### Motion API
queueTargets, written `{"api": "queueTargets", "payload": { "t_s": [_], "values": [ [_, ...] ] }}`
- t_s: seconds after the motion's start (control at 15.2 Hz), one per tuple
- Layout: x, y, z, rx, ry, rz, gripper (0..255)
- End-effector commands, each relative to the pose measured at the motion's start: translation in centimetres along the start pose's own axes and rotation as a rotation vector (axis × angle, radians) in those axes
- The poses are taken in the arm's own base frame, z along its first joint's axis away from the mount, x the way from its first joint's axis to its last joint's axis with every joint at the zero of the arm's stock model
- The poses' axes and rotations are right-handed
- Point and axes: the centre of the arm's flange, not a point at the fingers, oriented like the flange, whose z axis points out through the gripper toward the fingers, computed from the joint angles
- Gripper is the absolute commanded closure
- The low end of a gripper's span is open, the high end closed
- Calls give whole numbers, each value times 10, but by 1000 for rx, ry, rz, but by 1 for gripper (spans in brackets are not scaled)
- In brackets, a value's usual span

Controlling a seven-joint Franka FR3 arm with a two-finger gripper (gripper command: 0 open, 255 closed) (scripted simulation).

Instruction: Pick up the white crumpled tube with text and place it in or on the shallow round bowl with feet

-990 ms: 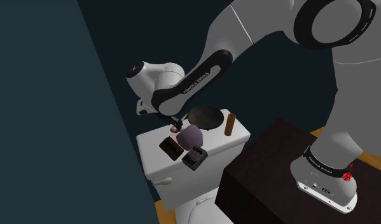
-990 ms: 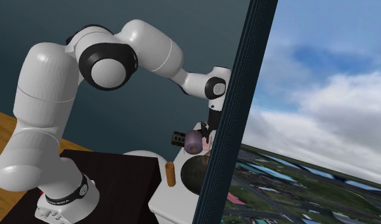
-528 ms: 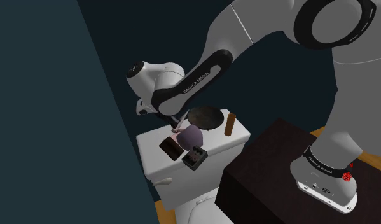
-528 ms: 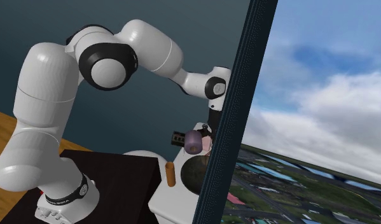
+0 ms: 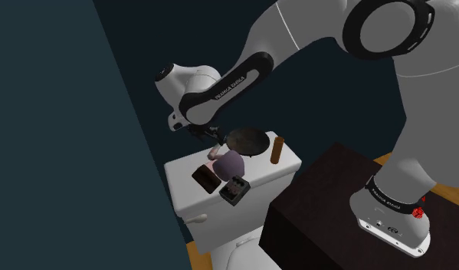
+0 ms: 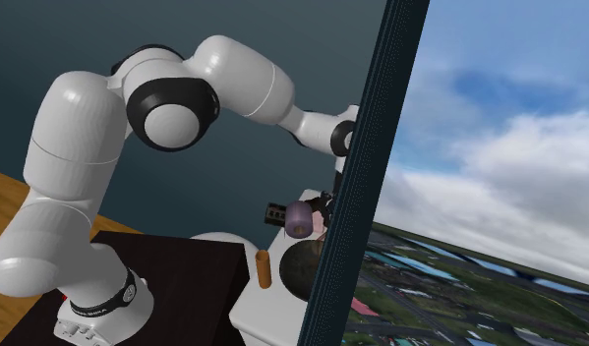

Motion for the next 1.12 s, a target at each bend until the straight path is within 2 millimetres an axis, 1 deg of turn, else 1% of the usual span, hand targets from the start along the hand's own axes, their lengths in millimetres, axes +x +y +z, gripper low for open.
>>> {"api": "queueTargets", "payload": {
  "t_s": [0.0,0.4,0.86,0.92,1.06],
  "values": [
    [-4,2,9,10,1,-34,0],
    [-4,1,39,10,1,-34,0],
    [-4,1,39,10,1,-34,0],
    [-4,1,39,10,1,-34,255],
    [-4,1,39,10,1,-34,255]
  ]
}}
